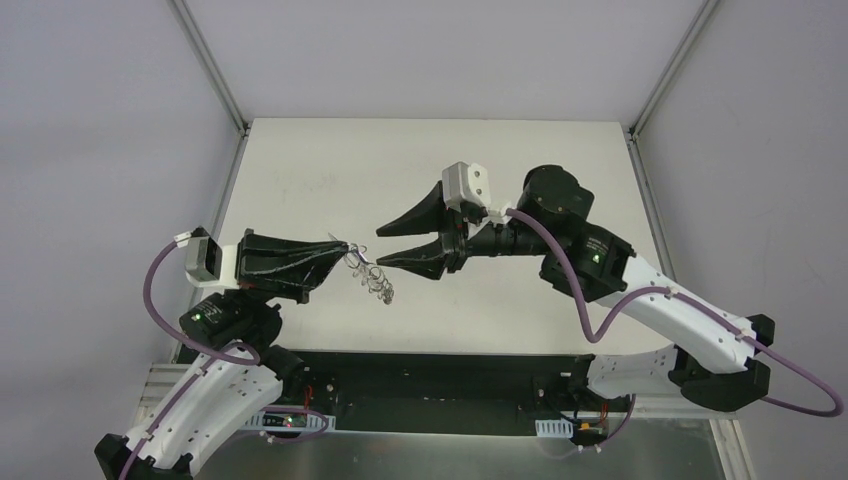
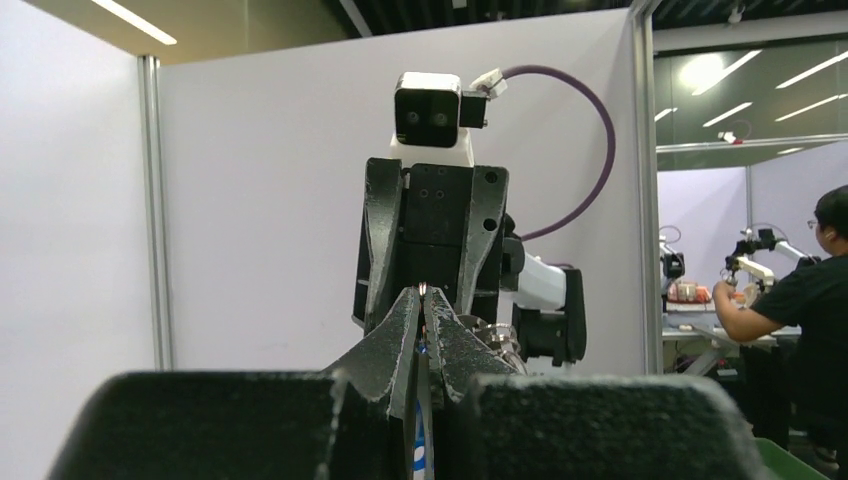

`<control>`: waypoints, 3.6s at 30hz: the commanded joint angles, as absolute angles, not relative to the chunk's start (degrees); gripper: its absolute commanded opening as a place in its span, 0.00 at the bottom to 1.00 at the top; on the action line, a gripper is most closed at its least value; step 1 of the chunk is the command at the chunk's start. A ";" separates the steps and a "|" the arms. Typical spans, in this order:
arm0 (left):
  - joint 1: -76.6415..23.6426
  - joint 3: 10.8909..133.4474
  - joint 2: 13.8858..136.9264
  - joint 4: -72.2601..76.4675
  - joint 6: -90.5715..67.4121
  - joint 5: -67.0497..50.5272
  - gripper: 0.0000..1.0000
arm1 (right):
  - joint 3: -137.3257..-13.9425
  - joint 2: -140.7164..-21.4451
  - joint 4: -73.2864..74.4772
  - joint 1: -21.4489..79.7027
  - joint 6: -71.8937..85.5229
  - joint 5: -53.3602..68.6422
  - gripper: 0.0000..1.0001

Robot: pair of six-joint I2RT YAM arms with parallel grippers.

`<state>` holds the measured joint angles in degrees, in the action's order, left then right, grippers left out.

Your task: Put the keys on the keyring

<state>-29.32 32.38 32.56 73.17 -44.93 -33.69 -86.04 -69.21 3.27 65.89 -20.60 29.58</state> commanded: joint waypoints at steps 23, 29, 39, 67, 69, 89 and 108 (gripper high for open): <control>-29.79 34.25 32.79 83.06 -47.10 -33.26 0.00 | -99.09 -76.01 2.27 66.22 -17.63 38.92 0.32; -29.81 34.19 32.59 82.49 -46.85 -33.48 0.00 | -99.26 -76.49 1.76 66.22 -16.59 39.77 0.30; -29.80 34.35 32.31 81.96 -46.52 -33.52 0.00 | -100.20 -77.46 1.68 66.27 -15.19 40.41 0.23; -29.79 35.92 30.85 80.17 -47.24 -35.30 0.00 | -94.95 -76.36 4.31 66.46 -16.41 37.92 0.00; -29.79 35.87 30.85 80.23 -47.21 -35.28 0.00 | -94.81 -76.45 4.29 66.50 -16.00 38.24 0.00; -29.80 35.94 31.21 80.25 -47.20 -35.44 0.00 | -96.22 -76.13 3.78 66.61 -15.52 38.25 0.28; -29.80 35.94 31.08 80.05 -47.33 -35.53 0.00 | -98.72 -77.91 3.25 68.31 -13.98 39.49 0.30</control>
<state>-29.32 33.67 31.46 76.53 -47.00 -35.86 -95.94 -77.58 6.07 67.68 -14.92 38.41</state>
